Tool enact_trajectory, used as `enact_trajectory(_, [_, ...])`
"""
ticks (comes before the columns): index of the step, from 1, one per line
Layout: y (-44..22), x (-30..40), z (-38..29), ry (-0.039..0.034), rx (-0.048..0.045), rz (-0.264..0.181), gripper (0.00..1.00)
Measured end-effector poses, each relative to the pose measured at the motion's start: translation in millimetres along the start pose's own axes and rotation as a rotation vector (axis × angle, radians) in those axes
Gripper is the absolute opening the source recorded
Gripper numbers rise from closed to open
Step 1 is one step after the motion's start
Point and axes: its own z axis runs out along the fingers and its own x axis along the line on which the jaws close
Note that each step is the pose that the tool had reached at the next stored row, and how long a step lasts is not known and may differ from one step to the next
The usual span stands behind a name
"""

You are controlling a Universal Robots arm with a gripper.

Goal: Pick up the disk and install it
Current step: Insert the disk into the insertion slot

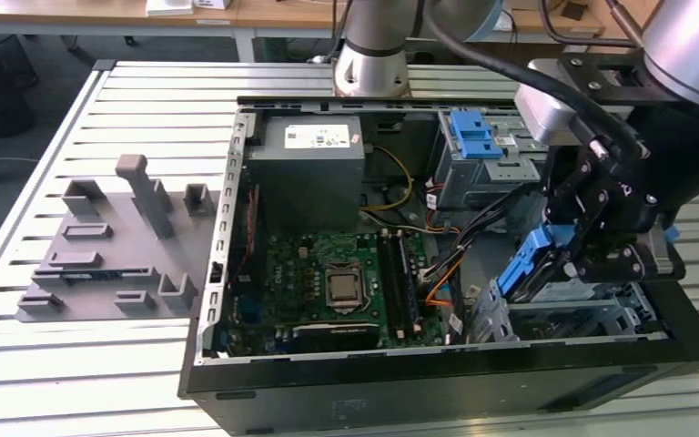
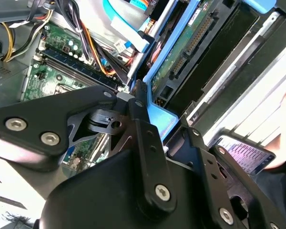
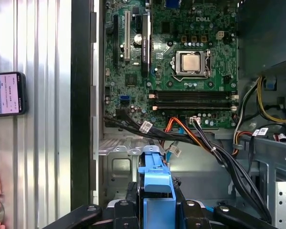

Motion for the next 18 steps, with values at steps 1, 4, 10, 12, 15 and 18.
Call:
enact_trajectory(1, [0.0, 0.0, 1.5, 0.0000, 0.0000, 0.000, 0.36])
enact_trajectory(4, [-0.1, 0.1, 5.2, 0.0001, 0.0000, 0.000, 0.36])
enact_trajectory(10, [-0.1, 0.1, 5.7, 0.0001, 0.0000, 0.000, 0.36])
enact_trajectory(12, [-0.1, 0.1, 5.8, 0.0001, 0.0000, 0.000, 0.36])
enact_trajectory(15, [-0.1, 0.1, 5.9, 0.0001, 0.0000, 0.000, 0.36])
enact_trajectory(18, [-0.1, 0.1, 6.0, 0.0001, 0.0000, 0.000, 0.36])
